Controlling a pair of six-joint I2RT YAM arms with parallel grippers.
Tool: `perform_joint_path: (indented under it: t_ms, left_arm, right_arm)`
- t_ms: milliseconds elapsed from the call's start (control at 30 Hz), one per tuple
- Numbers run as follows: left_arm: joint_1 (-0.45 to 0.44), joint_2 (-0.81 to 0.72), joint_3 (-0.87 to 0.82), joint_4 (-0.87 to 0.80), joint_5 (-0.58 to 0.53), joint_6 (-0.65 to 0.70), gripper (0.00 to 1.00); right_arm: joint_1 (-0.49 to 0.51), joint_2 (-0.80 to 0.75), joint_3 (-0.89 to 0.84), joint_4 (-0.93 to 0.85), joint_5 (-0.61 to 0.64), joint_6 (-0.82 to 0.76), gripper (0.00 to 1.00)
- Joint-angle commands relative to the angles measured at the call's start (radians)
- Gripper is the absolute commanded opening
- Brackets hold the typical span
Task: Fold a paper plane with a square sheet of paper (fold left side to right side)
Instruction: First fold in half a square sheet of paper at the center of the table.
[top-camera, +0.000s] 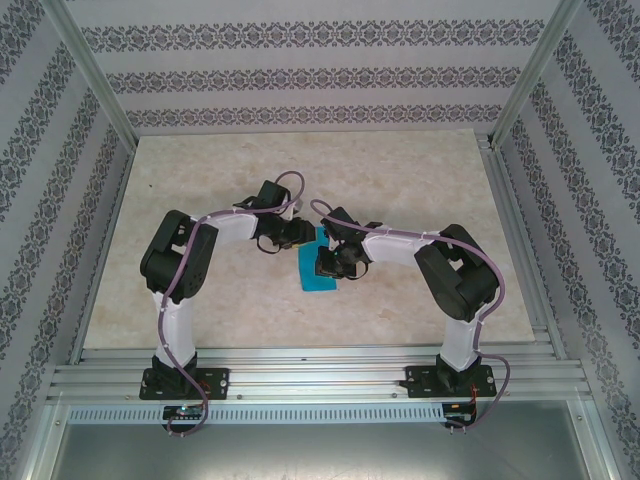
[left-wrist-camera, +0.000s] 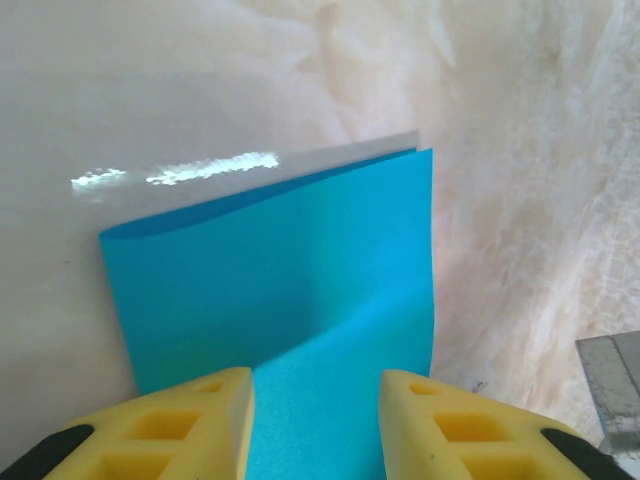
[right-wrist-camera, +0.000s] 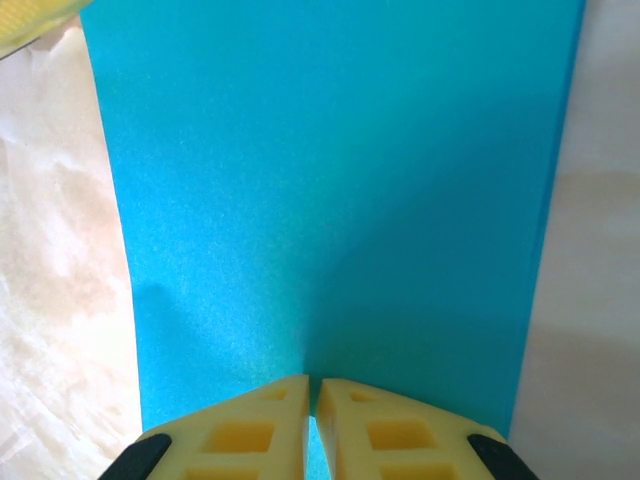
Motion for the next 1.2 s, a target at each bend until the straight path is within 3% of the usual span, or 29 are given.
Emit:
perform_joint_path:
  t_ms: [0,333,933,1167]
  left_arm:
    - [0.031,0.019,0.006,0.013,-0.040,0.035,0.39]
    - [0.063,0.045,0.008,0.052,-0.041,0.062,0.39]
    - [0.119,0.134,0.155,-0.009,-0.073,0.100,0.40]
    - [0.136,-0.009,0.092,0.022,-0.028,0.115,0.40]
  right_arm:
    - [0.007,0.083,-0.046,-0.110,0.111,-0.025,0.14]
    - [0.009,0.084,-0.047,-0.113,0.109,-0.028,0.14]
    - [0.016,0.082,-0.047,-0.114,0.112,-0.030,0.15]
    - [0.016,0.081,-0.043,-0.108,0.107,-0.030,0.15]
